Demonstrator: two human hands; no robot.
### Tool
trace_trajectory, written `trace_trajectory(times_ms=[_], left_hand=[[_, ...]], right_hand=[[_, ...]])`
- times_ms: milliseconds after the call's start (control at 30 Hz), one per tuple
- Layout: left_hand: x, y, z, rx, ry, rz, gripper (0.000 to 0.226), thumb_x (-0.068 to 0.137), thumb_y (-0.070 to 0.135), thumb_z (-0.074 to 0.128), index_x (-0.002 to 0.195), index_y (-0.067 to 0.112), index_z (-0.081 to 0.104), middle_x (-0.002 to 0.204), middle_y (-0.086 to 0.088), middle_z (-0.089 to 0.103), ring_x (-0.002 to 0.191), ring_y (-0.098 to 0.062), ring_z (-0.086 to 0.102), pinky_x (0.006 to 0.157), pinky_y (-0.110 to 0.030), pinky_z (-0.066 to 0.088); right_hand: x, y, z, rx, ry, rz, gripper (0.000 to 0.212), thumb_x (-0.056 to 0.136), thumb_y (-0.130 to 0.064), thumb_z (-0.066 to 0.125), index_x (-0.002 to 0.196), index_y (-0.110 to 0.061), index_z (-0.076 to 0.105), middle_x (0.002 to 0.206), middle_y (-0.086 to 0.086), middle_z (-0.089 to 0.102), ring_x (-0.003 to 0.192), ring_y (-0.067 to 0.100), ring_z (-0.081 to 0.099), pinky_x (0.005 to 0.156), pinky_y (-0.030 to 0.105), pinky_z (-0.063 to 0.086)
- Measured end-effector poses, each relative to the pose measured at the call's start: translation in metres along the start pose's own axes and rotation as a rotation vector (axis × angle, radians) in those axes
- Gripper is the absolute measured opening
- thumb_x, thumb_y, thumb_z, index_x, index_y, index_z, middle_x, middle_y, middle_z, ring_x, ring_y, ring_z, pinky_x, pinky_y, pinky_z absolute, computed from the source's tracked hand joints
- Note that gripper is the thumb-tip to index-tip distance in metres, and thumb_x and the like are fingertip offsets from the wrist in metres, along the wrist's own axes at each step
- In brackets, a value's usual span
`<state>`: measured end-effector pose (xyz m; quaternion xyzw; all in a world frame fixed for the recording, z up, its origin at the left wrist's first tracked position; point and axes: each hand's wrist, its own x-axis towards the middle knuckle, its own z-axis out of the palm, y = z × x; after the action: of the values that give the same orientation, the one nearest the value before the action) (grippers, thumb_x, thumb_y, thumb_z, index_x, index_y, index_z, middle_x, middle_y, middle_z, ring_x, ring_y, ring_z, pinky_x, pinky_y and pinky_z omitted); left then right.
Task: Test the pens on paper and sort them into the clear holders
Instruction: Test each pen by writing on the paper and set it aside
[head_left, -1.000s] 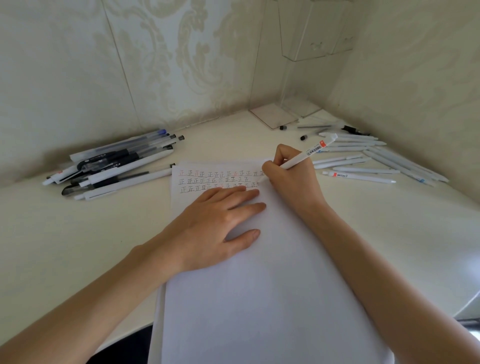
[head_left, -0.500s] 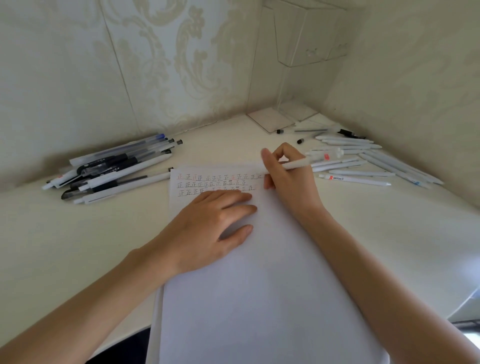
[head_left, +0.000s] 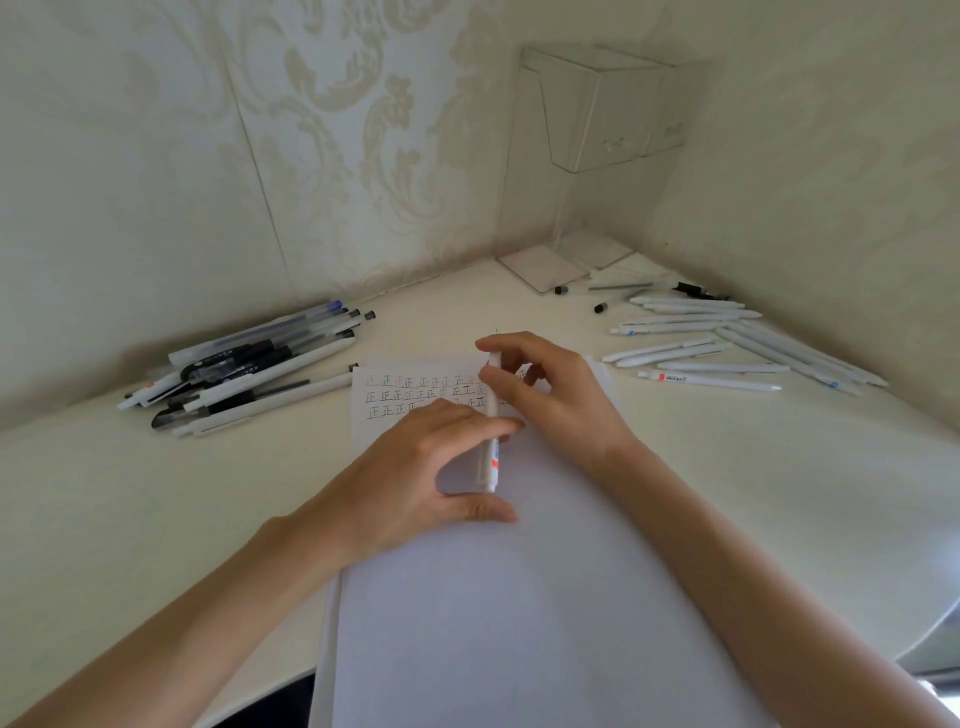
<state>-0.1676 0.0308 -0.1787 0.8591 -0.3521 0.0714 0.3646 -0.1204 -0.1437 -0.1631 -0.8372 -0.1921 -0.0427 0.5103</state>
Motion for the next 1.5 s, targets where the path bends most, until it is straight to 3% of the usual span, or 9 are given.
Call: trace_trajectory(times_ms=[233,333,467,667,800,933,1133,1333,1500], left_hand=[[0.000,-0.005,0.001,-0.041,0.021,-0.067,0.045,0.071,0.057,0.061,0.111,0.035,0.058,0.097,0.019,0.056,0.097,0.002,0.047,0.084,-0.013,0.037],[0.002,-0.011,-0.003,0.052,0.189,-0.148,0.047,0.079,0.050,0.057,0.117,0.023,0.055,0.099,0.011,0.052,0.095,-0.003,0.047,0.085,-0.012,0.035],[-0.001,-0.025,-0.016,0.331,0.509,-0.381,0.042,0.078,0.007,0.046,0.119,0.005,0.056,0.101,-0.012,0.051,0.094,-0.029,0.050,0.085,-0.039,0.041],[-0.008,-0.034,-0.027,0.741,0.502,-0.648,0.049,0.062,-0.012,0.061,0.108,0.004,0.063,0.121,-0.020,0.053,0.110,-0.040,0.046,0.097,-0.057,0.027],[-0.002,-0.024,-0.024,0.604,0.490,-0.341,0.035,0.077,0.004,0.045,0.107,0.003,0.063,0.127,-0.018,0.052,0.115,-0.035,0.048,0.098,-0.049,0.034],[0.000,-0.018,-0.006,0.363,0.094,-0.029,0.040,0.092,0.031,0.037,0.122,0.015,0.058,0.139,-0.002,0.046,0.129,-0.018,0.038,0.105,-0.033,0.027],[-0.003,-0.020,-0.001,0.314,-0.015,-0.094,0.052,0.089,0.048,0.031,0.126,0.023,0.057,0.137,0.008,0.048,0.126,-0.003,0.031,0.104,-0.015,0.016],[-0.003,-0.020,0.000,0.329,-0.010,-0.082,0.050,0.089,0.047,0.031,0.125,0.023,0.057,0.136,0.008,0.049,0.124,-0.003,0.033,0.102,-0.012,0.015],[-0.002,-0.021,0.000,0.331,-0.019,-0.082,0.049,0.089,0.046,0.032,0.125,0.023,0.058,0.135,0.008,0.050,0.123,-0.004,0.035,0.102,-0.013,0.016]], right_hand=[[-0.001,-0.001,0.000,-0.002,0.014,-0.067,0.032,0.087,-0.024,0.066,0.117,-0.028,0.058,0.095,-0.008,0.064,0.088,0.006,0.057,0.078,0.019,0.043],[-0.001,-0.002,-0.003,0.020,0.022,-0.010,0.043,0.092,-0.030,0.059,0.130,-0.042,0.041,0.102,-0.012,0.066,0.081,0.001,0.056,0.077,0.013,0.042],[0.002,0.007,-0.005,-0.093,0.086,0.045,0.042,0.092,-0.042,0.053,0.132,-0.043,0.040,0.103,-0.021,0.062,0.072,0.001,0.055,0.075,0.020,0.045],[0.002,0.005,-0.004,-0.150,0.021,0.051,0.036,0.096,-0.031,0.049,0.132,-0.026,0.045,0.105,-0.013,0.057,0.079,0.001,0.051,0.072,0.011,0.038],[0.008,0.018,-0.017,-0.408,0.179,0.023,0.030,0.096,-0.016,0.048,0.124,-0.015,0.056,0.112,0.000,0.061,0.101,0.020,0.051,0.086,0.029,0.040],[0.011,0.034,-0.055,-0.779,0.358,0.219,0.041,0.084,0.005,0.044,0.119,-0.008,0.062,0.123,0.013,0.059,0.113,0.034,0.044,0.093,0.038,0.032],[0.004,0.044,-0.084,-0.873,0.287,0.518,0.041,0.089,-0.006,0.041,0.128,-0.009,0.053,0.135,0.015,0.048,0.124,0.035,0.036,0.099,0.040,0.029],[0.007,0.047,-0.073,-0.857,0.260,0.454,0.035,0.096,-0.027,0.044,0.128,-0.016,0.056,0.130,0.010,0.049,0.120,0.032,0.035,0.097,0.038,0.029],[0.014,0.048,-0.066,-0.832,0.330,0.392,0.028,0.094,-0.024,0.050,0.119,-0.014,0.060,0.124,0.010,0.051,0.118,0.031,0.036,0.094,0.036,0.026]])
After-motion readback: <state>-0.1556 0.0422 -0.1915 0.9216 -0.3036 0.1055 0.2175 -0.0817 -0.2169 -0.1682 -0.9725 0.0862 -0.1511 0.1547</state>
